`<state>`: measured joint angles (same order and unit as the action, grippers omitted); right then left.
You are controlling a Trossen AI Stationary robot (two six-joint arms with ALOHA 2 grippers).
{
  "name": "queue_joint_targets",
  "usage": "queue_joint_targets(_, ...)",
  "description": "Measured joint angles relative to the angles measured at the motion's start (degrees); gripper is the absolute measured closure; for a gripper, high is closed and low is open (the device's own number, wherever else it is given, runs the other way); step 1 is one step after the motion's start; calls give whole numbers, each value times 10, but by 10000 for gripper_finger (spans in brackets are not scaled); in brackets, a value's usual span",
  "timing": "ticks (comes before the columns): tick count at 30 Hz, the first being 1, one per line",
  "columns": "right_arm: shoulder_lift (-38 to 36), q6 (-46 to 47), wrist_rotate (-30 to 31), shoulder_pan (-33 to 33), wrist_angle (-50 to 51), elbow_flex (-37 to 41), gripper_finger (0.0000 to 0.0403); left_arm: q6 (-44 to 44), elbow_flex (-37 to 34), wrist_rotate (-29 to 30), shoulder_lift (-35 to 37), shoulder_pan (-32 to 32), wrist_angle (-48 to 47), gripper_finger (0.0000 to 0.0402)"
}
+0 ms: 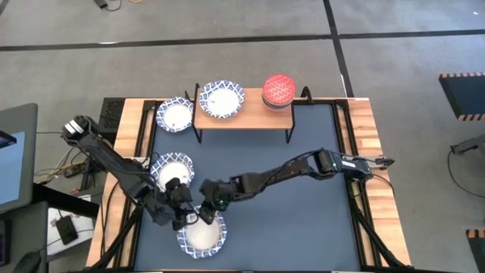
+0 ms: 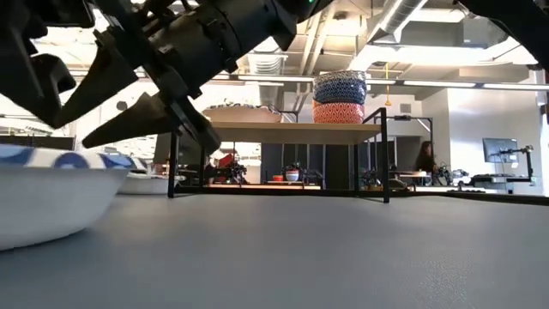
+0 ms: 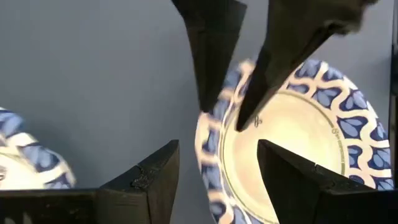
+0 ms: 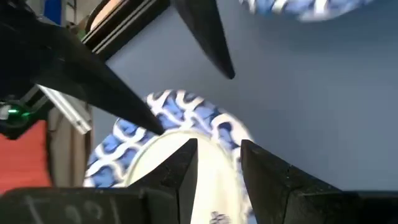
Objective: Place and stack bowls onto a shelf
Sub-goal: Stack the white bowl on top of the other white bowl on the shelf
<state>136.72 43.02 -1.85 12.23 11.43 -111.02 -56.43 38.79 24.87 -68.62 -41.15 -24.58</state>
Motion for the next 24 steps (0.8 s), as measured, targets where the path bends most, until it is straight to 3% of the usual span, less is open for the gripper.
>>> queue_joint_targets(17, 6, -101, 6, -2, 100, -1, 210, 28, 0, 61, 62, 10, -17, 203)
queue_joint_targets(21, 6, -97, -32, -5, 106, -1, 229, 39, 0, 60, 64, 28, -17, 203)
queue_joint_targets(24, 6, -91, -44, -4, 104, -1, 273, 49, 0, 59, 64, 42, -17, 203)
